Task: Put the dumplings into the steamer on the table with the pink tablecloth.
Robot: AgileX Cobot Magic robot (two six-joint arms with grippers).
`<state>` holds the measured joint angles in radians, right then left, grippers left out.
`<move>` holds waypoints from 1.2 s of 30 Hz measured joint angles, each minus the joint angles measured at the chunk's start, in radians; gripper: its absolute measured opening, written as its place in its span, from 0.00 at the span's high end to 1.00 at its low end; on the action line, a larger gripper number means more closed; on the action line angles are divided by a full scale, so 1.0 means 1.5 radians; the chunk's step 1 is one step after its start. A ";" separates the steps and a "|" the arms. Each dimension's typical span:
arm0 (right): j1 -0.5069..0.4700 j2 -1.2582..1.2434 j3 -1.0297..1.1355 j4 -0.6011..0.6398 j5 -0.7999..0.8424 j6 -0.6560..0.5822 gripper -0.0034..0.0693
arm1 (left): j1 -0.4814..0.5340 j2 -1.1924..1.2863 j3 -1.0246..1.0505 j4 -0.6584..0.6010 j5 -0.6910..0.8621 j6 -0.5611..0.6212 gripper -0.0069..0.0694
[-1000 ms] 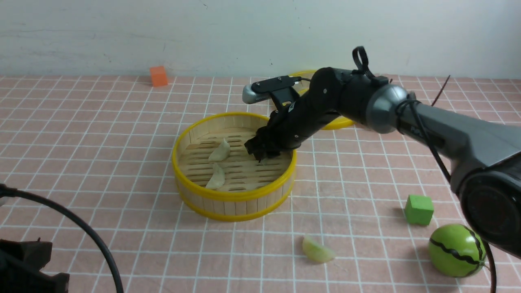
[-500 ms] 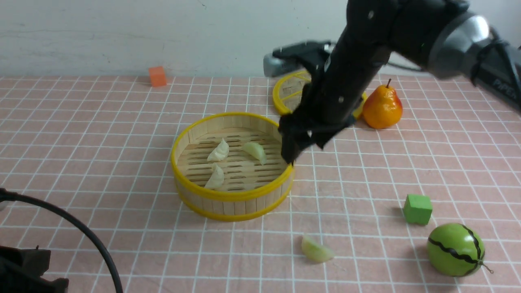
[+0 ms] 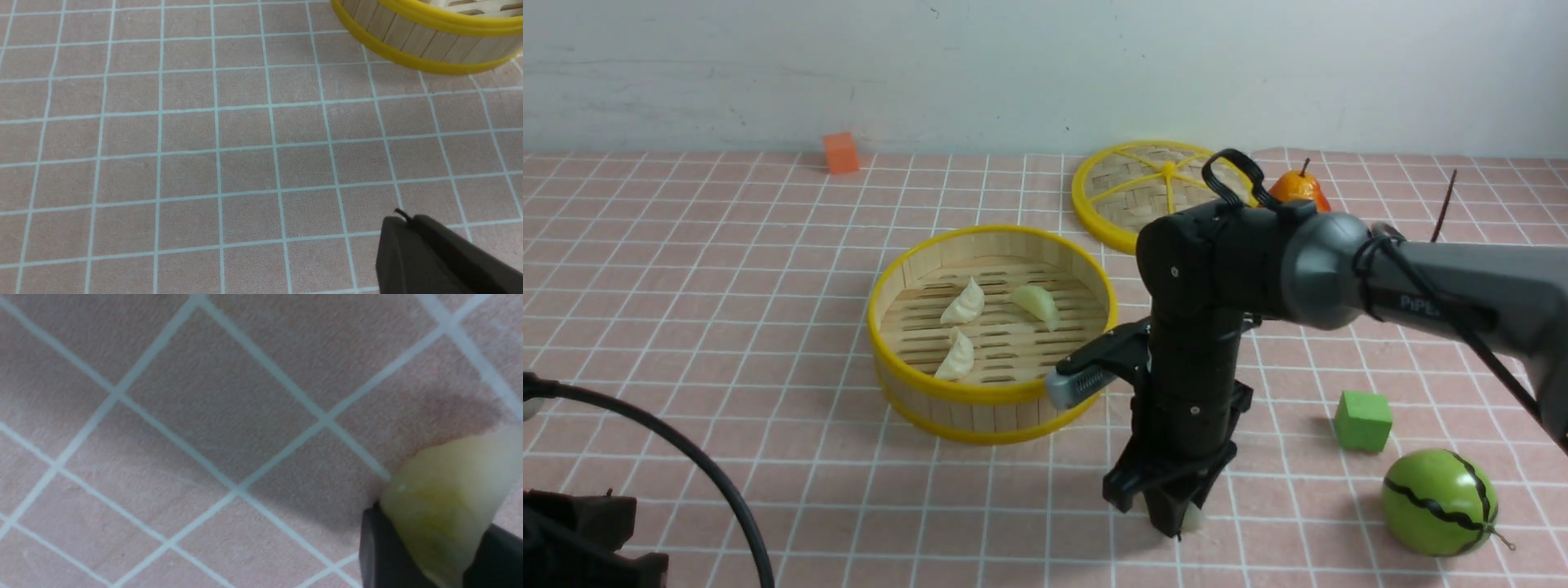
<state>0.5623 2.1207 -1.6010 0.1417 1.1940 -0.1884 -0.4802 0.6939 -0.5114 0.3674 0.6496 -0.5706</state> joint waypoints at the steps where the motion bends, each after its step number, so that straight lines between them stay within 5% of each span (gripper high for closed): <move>1: 0.000 -0.001 -0.001 0.001 0.002 -0.002 0.68 | 0.000 0.000 0.000 0.000 0.000 0.000 0.91; 10: 0.008 -0.037 -0.191 0.097 0.011 -0.092 0.68 | 0.000 0.000 0.000 0.000 -0.014 0.000 0.91; 19: 0.012 0.068 -0.226 0.110 -0.240 -0.178 0.68 | 0.000 0.000 0.000 0.000 -0.016 0.000 0.91; 22: 0.012 0.097 -0.225 0.088 -0.246 -0.161 0.57 | 0.000 0.000 0.000 0.000 -0.015 0.000 0.91; 28: 0.012 0.069 -0.301 -0.043 -0.096 -0.057 0.22 | 0.000 0.000 0.000 0.000 -0.015 0.000 0.90; 30: 0.012 0.036 -0.356 -0.080 -0.016 -0.026 0.19 | 0.000 0.000 0.000 0.000 -0.015 0.000 0.90; 33: 0.011 -0.023 -0.410 -0.094 0.013 0.010 0.21 | 0.000 0.000 0.000 0.000 -0.015 0.000 0.90; 36: 0.011 -0.168 -0.436 -0.063 0.024 0.031 0.37 | 0.000 0.000 0.000 0.000 -0.014 0.000 0.90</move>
<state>0.5794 1.8693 -2.2552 0.0472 1.2301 -0.1412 -0.4802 0.6939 -0.5114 0.3674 0.6281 -0.5706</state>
